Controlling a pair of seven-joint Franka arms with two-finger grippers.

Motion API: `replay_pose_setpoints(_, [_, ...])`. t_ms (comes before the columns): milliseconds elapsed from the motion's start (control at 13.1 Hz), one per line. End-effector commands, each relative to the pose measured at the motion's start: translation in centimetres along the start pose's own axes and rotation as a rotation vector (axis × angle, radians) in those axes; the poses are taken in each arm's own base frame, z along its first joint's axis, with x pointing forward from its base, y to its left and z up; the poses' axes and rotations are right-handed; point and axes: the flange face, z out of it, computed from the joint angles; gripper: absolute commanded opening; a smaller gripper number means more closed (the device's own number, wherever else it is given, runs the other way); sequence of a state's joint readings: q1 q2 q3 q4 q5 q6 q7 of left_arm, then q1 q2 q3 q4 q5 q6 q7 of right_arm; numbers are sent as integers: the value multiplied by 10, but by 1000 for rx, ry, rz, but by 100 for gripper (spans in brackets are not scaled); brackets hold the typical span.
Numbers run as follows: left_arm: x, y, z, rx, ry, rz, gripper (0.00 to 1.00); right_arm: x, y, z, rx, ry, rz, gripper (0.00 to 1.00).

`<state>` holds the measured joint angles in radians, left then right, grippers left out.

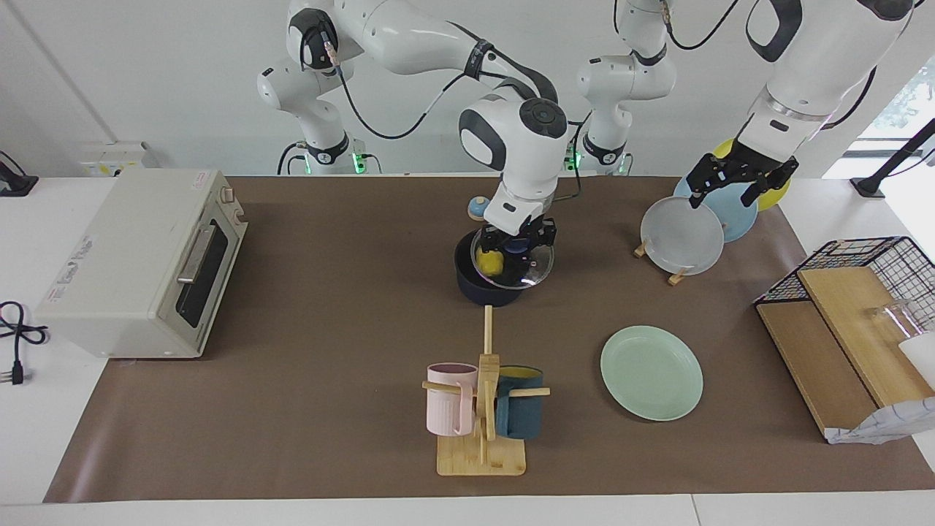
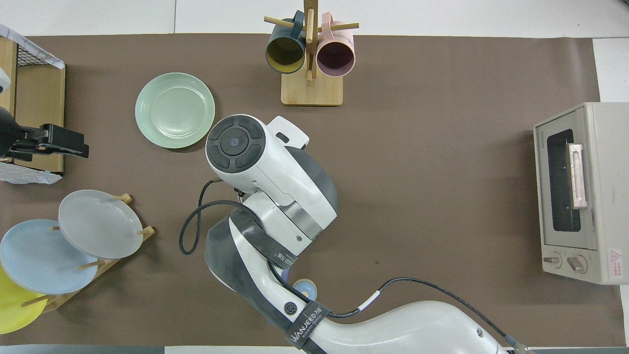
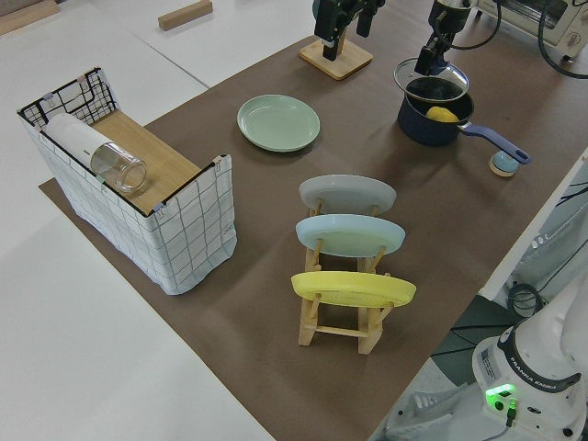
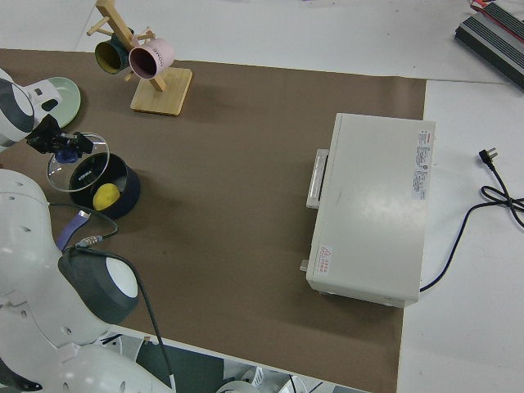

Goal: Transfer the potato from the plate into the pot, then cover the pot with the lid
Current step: 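Carry the glass lid with the right gripper over the saucepan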

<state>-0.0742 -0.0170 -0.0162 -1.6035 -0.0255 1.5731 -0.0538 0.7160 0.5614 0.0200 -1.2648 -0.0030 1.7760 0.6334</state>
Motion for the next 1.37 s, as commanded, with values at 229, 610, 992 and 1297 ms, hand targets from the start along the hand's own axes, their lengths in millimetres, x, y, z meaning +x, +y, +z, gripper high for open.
replay_pose_setpoints(229, [-8,-1,10,19,-38,17,100,-38,40,27,18,30,20,0])
replay_pose_setpoints(610, [13,-16,-5,18,13,-21,100,-48,38,40,27,60,5,0])
replay_pose_setpoints(992, [9,-15,-12,42,34,-6,100,-63,24,46,33,73,-18,0])
replay_pose_setpoints(1297, [6,-15,-12,42,34,-7,100,-71,31,65,36,124,-43,0])
